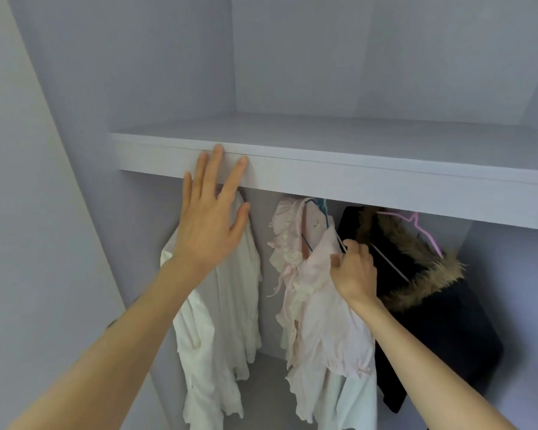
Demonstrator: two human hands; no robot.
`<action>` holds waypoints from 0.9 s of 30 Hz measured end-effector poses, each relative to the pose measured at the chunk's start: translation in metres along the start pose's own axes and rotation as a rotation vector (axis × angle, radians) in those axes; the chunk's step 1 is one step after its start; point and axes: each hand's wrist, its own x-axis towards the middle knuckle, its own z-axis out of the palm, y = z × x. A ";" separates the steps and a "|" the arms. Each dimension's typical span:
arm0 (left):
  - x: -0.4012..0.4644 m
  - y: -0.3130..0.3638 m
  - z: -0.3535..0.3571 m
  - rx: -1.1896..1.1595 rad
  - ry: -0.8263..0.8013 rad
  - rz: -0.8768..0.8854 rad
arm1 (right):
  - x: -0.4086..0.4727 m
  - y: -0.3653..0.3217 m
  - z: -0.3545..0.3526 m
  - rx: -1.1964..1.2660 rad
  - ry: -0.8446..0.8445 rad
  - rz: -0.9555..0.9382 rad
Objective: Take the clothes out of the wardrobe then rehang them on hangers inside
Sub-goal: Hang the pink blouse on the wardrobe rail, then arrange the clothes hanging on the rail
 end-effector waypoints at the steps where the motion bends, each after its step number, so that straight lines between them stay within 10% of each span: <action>1: -0.012 0.000 0.003 0.014 -0.023 -0.010 | -0.003 0.000 0.000 -0.053 0.052 -0.080; 6: -0.092 -0.007 0.018 0.102 -0.216 -0.114 | -0.030 -0.014 0.016 -0.085 0.140 -0.444; 17: -0.327 -0.019 -0.074 0.318 -0.499 -0.492 | -0.208 -0.078 0.074 -0.026 -0.535 -0.786; 27: -0.510 0.048 -0.265 0.539 -0.520 -1.037 | -0.423 -0.128 0.096 0.116 -0.766 -1.165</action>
